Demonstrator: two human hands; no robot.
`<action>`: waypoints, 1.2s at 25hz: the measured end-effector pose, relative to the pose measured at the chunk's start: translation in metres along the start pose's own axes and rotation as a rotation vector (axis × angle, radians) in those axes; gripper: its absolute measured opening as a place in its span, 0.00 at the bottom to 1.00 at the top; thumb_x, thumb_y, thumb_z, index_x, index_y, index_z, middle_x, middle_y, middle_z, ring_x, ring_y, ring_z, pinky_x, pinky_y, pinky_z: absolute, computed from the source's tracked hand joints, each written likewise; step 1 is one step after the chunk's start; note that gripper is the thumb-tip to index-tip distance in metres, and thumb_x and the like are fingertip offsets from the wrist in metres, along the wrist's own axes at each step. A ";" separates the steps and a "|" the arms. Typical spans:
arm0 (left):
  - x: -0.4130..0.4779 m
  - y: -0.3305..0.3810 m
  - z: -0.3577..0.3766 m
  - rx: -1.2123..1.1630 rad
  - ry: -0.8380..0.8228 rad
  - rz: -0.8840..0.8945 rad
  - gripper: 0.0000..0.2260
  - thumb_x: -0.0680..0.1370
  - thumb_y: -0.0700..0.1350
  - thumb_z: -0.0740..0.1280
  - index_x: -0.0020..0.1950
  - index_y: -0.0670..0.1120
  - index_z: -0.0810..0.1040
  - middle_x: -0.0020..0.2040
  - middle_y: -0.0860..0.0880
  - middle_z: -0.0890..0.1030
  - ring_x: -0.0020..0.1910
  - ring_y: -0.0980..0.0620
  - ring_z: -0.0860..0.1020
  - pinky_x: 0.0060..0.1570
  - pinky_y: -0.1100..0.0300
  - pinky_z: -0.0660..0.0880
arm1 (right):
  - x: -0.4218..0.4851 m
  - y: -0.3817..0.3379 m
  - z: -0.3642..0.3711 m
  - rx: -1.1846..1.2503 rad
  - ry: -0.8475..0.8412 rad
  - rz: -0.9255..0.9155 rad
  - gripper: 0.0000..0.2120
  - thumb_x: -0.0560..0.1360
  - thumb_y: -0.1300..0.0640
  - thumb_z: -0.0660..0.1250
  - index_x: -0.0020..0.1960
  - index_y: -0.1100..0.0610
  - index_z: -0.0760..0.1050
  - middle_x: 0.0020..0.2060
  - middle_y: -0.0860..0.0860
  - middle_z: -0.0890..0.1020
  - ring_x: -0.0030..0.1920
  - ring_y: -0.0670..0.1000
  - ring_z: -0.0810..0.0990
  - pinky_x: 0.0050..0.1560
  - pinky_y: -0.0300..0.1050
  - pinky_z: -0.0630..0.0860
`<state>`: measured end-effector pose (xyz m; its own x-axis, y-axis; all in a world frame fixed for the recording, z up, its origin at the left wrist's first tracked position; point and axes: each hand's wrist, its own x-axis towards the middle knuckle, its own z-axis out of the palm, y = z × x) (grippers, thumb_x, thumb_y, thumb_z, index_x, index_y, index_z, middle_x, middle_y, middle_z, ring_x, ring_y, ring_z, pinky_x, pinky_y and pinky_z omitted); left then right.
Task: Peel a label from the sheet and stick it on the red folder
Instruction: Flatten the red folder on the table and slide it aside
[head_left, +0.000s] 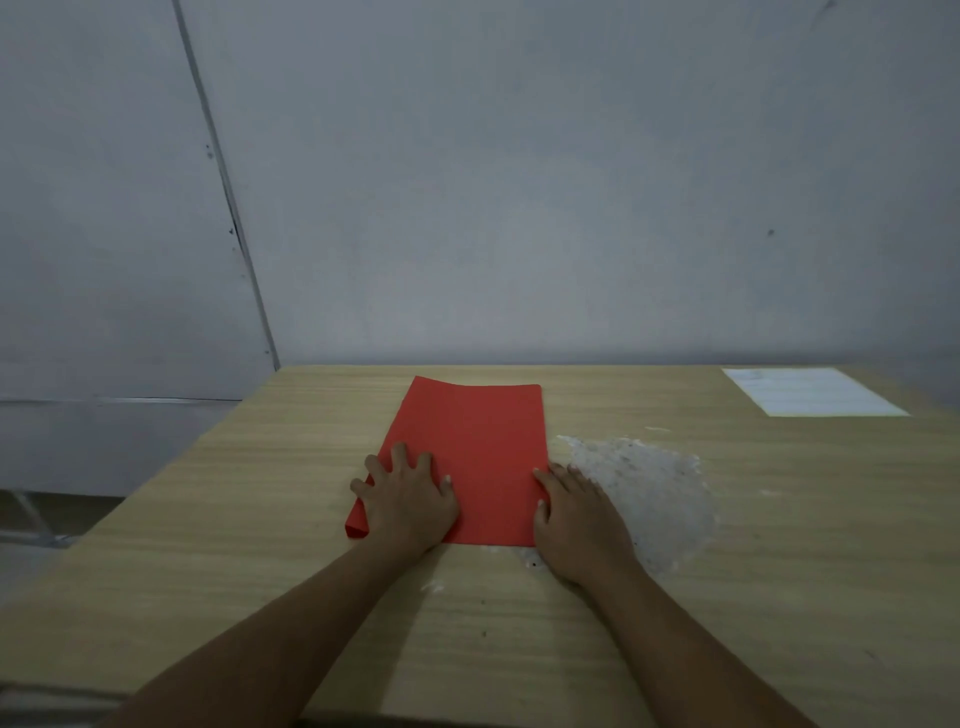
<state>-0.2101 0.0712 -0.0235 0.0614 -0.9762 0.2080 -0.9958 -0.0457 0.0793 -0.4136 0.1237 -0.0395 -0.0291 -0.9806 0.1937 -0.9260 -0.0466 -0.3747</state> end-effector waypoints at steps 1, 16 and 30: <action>-0.001 0.000 0.001 -0.003 0.003 0.002 0.24 0.77 0.61 0.52 0.69 0.52 0.70 0.71 0.44 0.65 0.68 0.36 0.64 0.63 0.36 0.62 | -0.001 0.001 0.000 0.001 0.001 0.001 0.26 0.81 0.49 0.50 0.79 0.50 0.58 0.79 0.50 0.60 0.80 0.52 0.55 0.80 0.50 0.50; 0.001 -0.012 0.005 -0.017 -0.032 0.047 0.30 0.78 0.65 0.49 0.77 0.56 0.62 0.78 0.42 0.59 0.75 0.35 0.57 0.71 0.36 0.57 | 0.000 0.003 0.002 -0.020 -0.001 -0.002 0.25 0.83 0.45 0.48 0.79 0.49 0.58 0.79 0.50 0.60 0.80 0.52 0.54 0.80 0.51 0.49; 0.000 -0.029 0.004 0.047 -0.049 0.169 0.33 0.77 0.69 0.45 0.79 0.56 0.59 0.80 0.43 0.58 0.78 0.35 0.55 0.72 0.39 0.58 | 0.002 0.007 0.008 -0.030 0.009 -0.004 0.26 0.83 0.45 0.47 0.79 0.49 0.57 0.79 0.49 0.59 0.80 0.51 0.54 0.80 0.50 0.48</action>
<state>-0.1810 0.0717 -0.0296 -0.1098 -0.9799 0.1663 -0.9938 0.1115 0.0009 -0.4171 0.1200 -0.0486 -0.0285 -0.9786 0.2039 -0.9370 -0.0449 -0.3464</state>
